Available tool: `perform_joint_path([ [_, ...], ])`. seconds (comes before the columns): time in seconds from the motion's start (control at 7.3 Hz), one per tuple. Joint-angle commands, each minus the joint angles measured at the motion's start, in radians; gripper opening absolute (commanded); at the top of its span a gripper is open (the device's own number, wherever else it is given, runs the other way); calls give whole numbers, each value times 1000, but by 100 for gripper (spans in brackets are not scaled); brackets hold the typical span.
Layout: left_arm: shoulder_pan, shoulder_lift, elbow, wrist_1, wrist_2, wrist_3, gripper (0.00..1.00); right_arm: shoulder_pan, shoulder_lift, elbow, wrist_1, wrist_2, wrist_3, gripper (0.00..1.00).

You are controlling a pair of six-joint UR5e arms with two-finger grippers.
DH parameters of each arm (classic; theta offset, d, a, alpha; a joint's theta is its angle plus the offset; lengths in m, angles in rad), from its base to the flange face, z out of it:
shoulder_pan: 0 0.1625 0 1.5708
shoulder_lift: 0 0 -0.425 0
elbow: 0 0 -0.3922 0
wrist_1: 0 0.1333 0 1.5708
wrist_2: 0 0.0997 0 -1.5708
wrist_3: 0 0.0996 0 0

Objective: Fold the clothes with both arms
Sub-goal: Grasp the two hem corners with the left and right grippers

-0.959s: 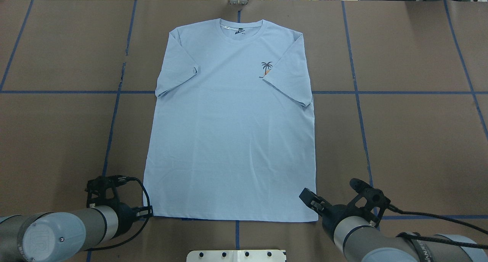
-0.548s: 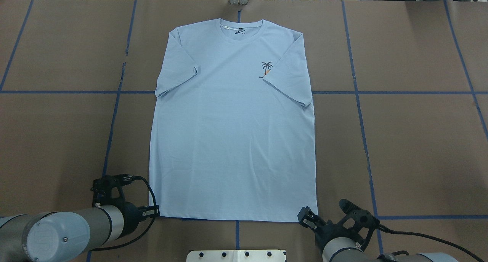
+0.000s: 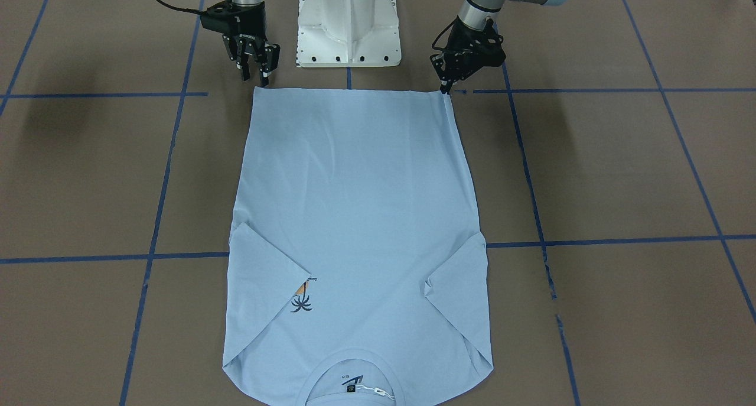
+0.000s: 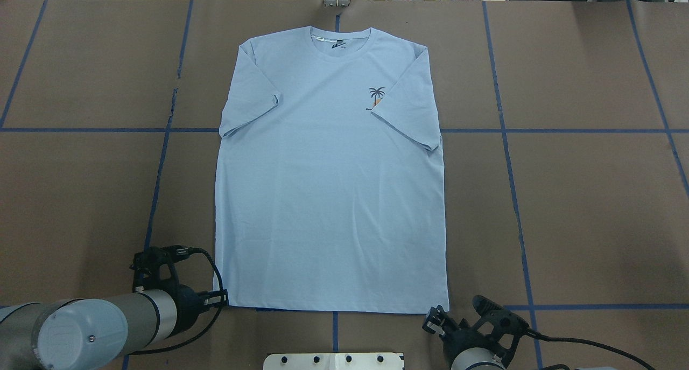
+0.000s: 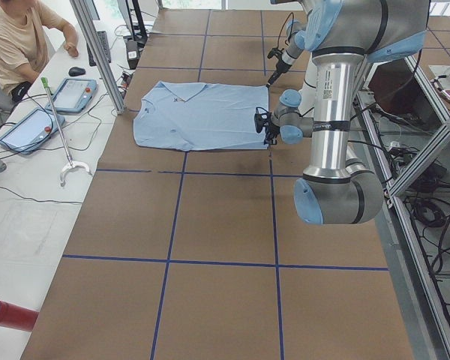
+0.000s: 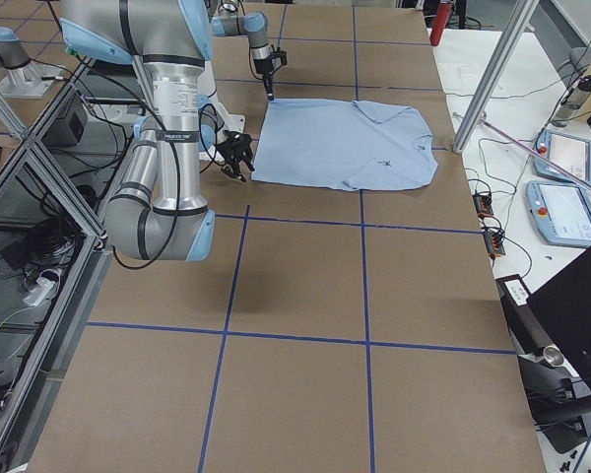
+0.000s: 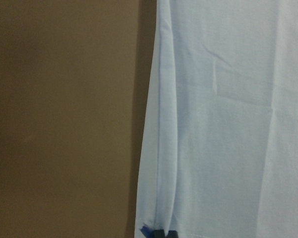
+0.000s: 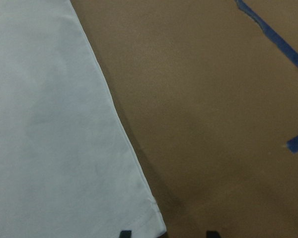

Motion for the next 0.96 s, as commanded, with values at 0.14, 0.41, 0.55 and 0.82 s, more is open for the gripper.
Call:
perform_joint_path([
  [0.14,-2,1,-4,0,2,0,0,-1,1,-15,0,-25,-1,47],
  [0.41,-3,1,-6,0,2,0,0,2,2,-23,1,-36,-8,44],
  [0.55,-2,1,-6,0,2,0,0,4,2,-26,1,-36,-12,44],
  [0.82,-2,1,-10,0,2,0,0,5,2,-35,3,-36,-12,33],
])
